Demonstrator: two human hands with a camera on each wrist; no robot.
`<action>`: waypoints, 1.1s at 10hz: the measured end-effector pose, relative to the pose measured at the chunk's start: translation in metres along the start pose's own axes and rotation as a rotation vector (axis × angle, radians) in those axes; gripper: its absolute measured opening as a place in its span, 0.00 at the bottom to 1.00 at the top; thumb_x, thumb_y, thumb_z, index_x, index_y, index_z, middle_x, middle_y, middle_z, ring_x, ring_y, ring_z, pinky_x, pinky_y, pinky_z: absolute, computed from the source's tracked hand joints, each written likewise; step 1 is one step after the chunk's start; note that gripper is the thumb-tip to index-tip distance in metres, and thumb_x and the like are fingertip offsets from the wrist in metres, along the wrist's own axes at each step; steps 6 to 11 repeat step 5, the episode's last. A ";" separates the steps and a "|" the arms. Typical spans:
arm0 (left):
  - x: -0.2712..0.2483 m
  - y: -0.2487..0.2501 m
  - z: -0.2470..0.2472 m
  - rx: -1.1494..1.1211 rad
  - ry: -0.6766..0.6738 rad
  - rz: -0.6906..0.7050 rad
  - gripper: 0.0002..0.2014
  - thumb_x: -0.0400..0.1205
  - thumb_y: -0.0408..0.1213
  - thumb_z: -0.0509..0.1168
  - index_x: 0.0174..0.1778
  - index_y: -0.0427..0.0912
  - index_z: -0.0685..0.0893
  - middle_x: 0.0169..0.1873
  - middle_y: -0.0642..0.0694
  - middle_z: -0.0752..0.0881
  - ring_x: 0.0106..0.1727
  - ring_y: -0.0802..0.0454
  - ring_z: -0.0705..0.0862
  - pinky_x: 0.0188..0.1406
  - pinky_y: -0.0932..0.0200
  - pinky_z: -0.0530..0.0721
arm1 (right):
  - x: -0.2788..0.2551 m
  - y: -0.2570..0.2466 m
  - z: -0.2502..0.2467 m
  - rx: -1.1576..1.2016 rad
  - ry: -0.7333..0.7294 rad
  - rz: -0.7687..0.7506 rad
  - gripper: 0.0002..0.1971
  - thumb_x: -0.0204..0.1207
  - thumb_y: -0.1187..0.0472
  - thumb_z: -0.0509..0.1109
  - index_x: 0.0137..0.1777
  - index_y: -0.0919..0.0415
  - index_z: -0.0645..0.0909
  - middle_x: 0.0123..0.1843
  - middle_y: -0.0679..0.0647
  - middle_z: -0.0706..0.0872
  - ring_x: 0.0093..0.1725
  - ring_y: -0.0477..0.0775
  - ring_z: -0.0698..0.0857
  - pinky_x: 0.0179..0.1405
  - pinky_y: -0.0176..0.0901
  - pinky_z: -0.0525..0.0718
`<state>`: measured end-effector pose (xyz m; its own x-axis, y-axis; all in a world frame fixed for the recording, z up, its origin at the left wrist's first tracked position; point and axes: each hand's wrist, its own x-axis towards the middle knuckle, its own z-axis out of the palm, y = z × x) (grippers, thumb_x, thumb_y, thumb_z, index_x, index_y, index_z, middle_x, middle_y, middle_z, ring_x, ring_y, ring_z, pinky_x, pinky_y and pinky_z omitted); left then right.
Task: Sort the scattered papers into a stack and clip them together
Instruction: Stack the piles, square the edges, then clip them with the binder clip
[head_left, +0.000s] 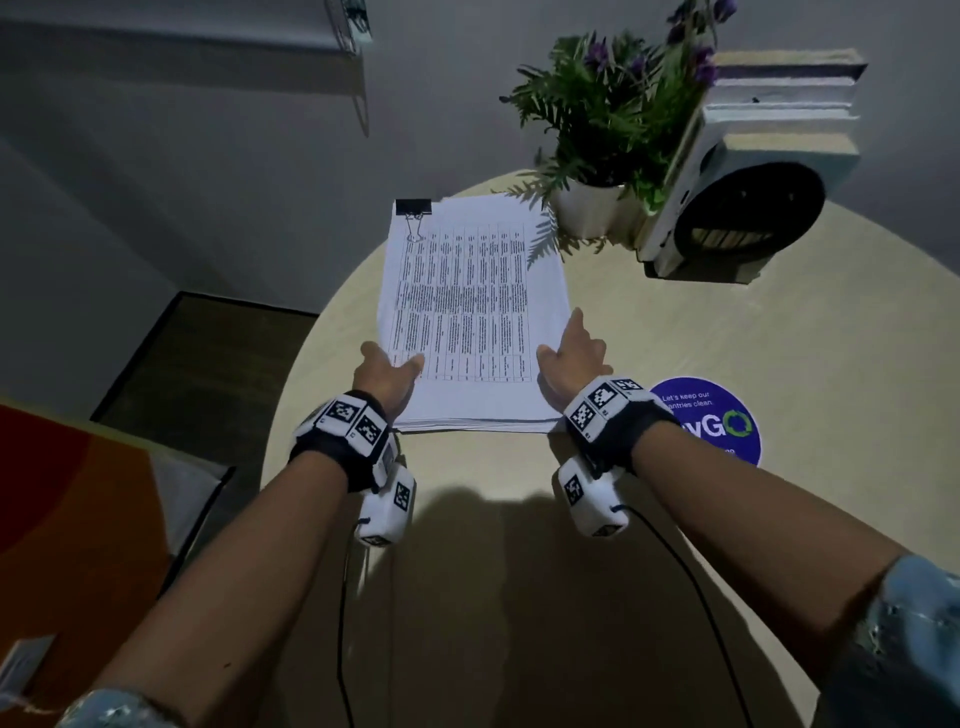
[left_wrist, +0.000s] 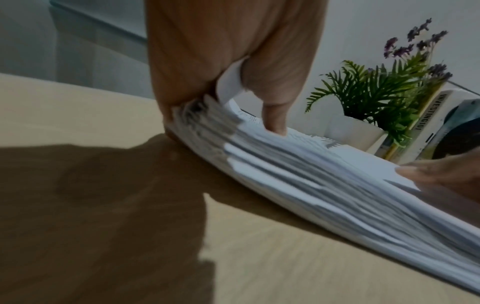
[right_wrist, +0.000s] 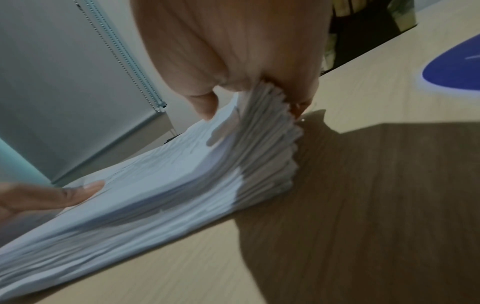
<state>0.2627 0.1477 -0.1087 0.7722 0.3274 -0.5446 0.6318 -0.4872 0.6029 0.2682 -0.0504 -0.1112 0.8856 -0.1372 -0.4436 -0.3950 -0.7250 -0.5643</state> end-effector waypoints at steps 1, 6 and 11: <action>-0.002 0.008 0.004 0.053 -0.054 0.008 0.42 0.80 0.51 0.64 0.77 0.30 0.48 0.79 0.33 0.61 0.78 0.37 0.66 0.71 0.47 0.70 | 0.007 0.000 -0.006 -0.008 -0.051 -0.025 0.36 0.82 0.51 0.54 0.81 0.60 0.37 0.84 0.58 0.53 0.82 0.62 0.52 0.76 0.59 0.56; -0.061 -0.019 0.019 0.233 0.148 -0.078 0.55 0.75 0.53 0.70 0.81 0.31 0.38 0.81 0.35 0.48 0.82 0.38 0.50 0.78 0.42 0.59 | -0.060 0.076 -0.008 -0.176 -0.125 -0.196 0.46 0.66 0.31 0.57 0.80 0.54 0.49 0.82 0.53 0.61 0.81 0.58 0.59 0.80 0.64 0.56; -0.061 -0.019 0.019 0.233 0.148 -0.078 0.55 0.75 0.53 0.70 0.81 0.31 0.38 0.81 0.35 0.48 0.82 0.38 0.50 0.78 0.42 0.59 | -0.060 0.076 -0.008 -0.176 -0.125 -0.196 0.46 0.66 0.31 0.57 0.80 0.54 0.49 0.82 0.53 0.61 0.81 0.58 0.59 0.80 0.64 0.56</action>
